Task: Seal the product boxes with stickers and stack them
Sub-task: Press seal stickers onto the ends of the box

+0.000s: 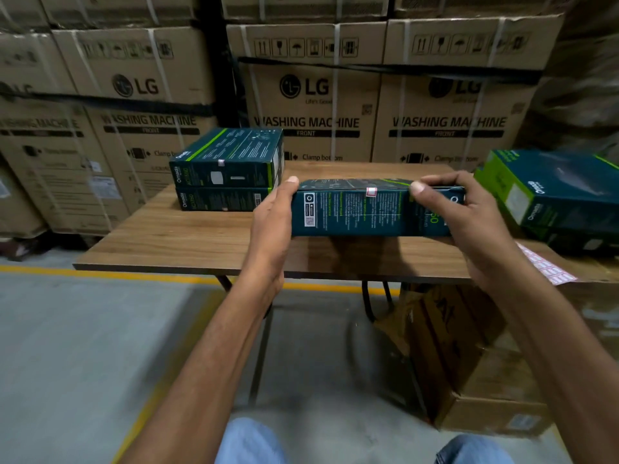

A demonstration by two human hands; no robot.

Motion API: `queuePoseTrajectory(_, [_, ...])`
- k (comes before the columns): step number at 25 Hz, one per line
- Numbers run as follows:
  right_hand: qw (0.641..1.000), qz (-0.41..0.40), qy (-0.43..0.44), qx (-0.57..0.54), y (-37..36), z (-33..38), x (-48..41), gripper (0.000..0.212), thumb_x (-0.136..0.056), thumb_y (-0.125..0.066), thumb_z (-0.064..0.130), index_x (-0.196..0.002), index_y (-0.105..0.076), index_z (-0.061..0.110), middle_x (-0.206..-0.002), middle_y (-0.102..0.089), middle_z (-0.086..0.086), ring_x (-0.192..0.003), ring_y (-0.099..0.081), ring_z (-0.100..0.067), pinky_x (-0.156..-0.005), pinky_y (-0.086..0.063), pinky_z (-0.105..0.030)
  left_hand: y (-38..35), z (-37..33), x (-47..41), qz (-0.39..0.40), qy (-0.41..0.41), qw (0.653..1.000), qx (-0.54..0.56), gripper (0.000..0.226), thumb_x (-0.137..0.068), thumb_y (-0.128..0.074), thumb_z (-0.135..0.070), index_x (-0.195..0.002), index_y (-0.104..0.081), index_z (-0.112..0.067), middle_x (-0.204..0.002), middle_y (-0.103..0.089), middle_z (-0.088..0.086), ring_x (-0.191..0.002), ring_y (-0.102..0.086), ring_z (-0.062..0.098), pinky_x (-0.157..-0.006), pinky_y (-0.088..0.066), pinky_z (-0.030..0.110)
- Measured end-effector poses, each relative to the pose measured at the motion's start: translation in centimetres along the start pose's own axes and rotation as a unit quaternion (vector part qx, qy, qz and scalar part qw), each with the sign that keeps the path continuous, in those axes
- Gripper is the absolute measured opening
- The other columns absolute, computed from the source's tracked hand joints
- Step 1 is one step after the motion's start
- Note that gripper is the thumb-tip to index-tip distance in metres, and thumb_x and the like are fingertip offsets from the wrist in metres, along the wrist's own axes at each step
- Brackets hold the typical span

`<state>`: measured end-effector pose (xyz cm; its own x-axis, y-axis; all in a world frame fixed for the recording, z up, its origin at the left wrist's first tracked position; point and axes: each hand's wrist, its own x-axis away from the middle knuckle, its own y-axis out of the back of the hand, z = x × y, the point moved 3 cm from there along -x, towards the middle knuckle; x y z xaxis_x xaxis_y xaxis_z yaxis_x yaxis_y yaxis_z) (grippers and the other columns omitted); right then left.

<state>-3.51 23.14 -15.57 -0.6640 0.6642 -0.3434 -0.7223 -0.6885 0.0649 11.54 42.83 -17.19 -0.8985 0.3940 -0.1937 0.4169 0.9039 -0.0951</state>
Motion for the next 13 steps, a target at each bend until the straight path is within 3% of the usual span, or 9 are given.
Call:
queuePoseTrajectory(2, [0.995,0.077,0.008,0.062,0.3,-0.1,0.2,0.065,-0.069,-0.091,0.023,-0.123,-0.055,0.029,-0.113,-0.063,0.014,-0.100,-0.068,0.004,-0.078,-0.059,-0.017,0.4,-0.7,-0.2,-0.007,-0.013,1.000,-0.006,0.033,-0.109,-0.046,-0.047,-0.107,-0.072,-0.026,-0.095,-0.080,-0.008,-0.091,-0.074,0.002,-0.080,-0.055,0.021])
queuePoseTrajectory(4, [0.983,0.128,0.028,0.126,0.1,-0.1,0.4,0.091,-0.061,-0.095,0.006,-0.133,-0.043,0.027,-0.119,-0.056,0.018,-0.099,-0.063,0.017,-0.088,-0.056,-0.013,0.9,-1.2,-0.4,-0.012,-0.023,1.000,-0.008,0.035,-0.109,-0.046,-0.049,-0.106,-0.072,-0.027,-0.100,-0.080,-0.008,-0.098,-0.074,0.005,-0.091,-0.056,0.029])
queuePoseTrajectory(7, [0.980,0.092,0.077,0.157,-0.2,-0.3,0.3,0.086,-0.069,-0.089,-0.006,-0.132,-0.040,0.027,-0.124,-0.051,0.022,-0.107,-0.057,0.021,-0.098,-0.054,-0.018,1.1,-1.3,-0.1,0.004,-0.042,0.999,-0.024,0.039,-0.108,-0.042,-0.057,-0.110,-0.072,-0.033,-0.106,-0.080,-0.012,-0.106,-0.072,0.004,-0.107,-0.052,0.039])
queuePoseTrajectory(11, [0.976,0.040,0.137,0.164,-0.1,0.2,0.0,0.084,-0.069,-0.094,0.003,-0.133,-0.046,0.029,-0.126,-0.058,0.020,-0.116,-0.061,0.007,-0.092,-0.059,-0.024,1.5,-1.2,-0.2,0.018,-0.080,0.996,-0.025,0.047,-0.105,-0.040,-0.064,-0.132,-0.065,-0.035,-0.124,-0.074,-0.016,-0.121,-0.065,0.001,-0.117,-0.045,0.044])
queuePoseTrajectory(13, [0.977,0.030,0.159,0.141,0.1,1.0,-0.1,0.086,-0.068,-0.094,0.004,-0.137,-0.046,0.023,-0.126,-0.060,0.018,-0.116,-0.061,0.008,-0.093,-0.058,-0.022,1.9,-1.2,-0.6,0.020,-0.101,0.993,-0.050,0.066,-0.099,-0.041,-0.074,-0.148,-0.055,-0.032,-0.140,-0.066,-0.013,-0.132,-0.058,0.004,-0.120,-0.042,0.046])
